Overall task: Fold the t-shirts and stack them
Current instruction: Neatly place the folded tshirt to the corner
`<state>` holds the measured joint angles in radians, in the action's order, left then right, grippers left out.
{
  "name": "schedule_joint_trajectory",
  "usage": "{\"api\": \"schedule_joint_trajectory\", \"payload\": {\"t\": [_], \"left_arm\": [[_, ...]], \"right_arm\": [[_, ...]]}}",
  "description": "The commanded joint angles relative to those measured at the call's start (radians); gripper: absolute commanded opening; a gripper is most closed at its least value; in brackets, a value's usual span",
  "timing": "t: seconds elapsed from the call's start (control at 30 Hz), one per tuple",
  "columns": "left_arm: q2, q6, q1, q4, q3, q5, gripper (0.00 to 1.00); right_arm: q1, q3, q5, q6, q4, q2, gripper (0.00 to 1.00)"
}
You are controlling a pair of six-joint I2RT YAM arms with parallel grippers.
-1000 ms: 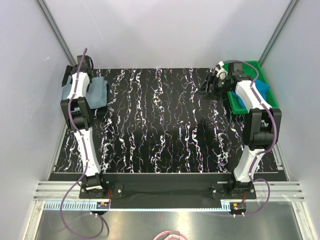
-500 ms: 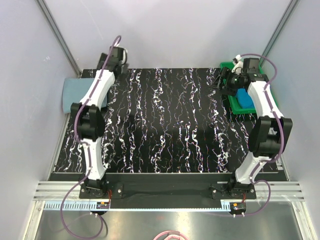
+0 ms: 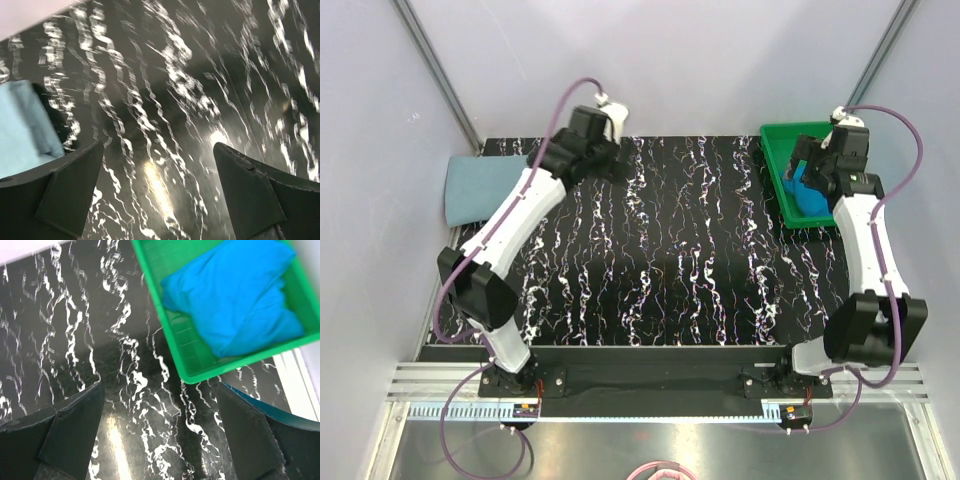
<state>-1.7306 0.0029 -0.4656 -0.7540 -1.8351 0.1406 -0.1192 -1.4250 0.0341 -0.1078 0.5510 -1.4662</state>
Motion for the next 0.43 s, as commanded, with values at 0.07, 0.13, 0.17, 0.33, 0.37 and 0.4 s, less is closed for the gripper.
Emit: {"api": "schedule_joint_trajectory", "payload": {"t": [0.07, 0.13, 0.17, 0.33, 0.37, 0.4], "left_arm": [[0.049, 0.124, -0.096, 0.015, 0.068, 0.119, 0.99], [0.054, 0.14, -0.113, 0.022, 0.063, 0.178, 0.99], [0.054, 0.138, -0.116, 0.025, 0.044, 0.182, 0.99], [0.055, 0.144, -0.116, 0.033, -0.016, 0.177, 0.99], [0.052, 0.143, -0.116, 0.031, -0.021, 0.174, 0.99], [0.052, 0.134, -0.116, 0.031, -0.026, 0.174, 0.99]], "right_arm": [[0.0, 0.116, 0.116, -0.03, -0.149, 0.171, 1.0], [0.0, 0.14, 0.11, -0.032, -0.137, 0.194, 1.0], [0.0, 0.136, 0.112, -0.036, -0.102, 0.204, 1.0], [0.001, 0.051, 0.087, -0.046, 0.05, 0.182, 1.0], [0.001, 0.025, 0.101, -0.05, 0.106, 0.175, 1.0], [0.001, 0.018, 0.104, -0.05, 0.127, 0.167, 1.0]]}}
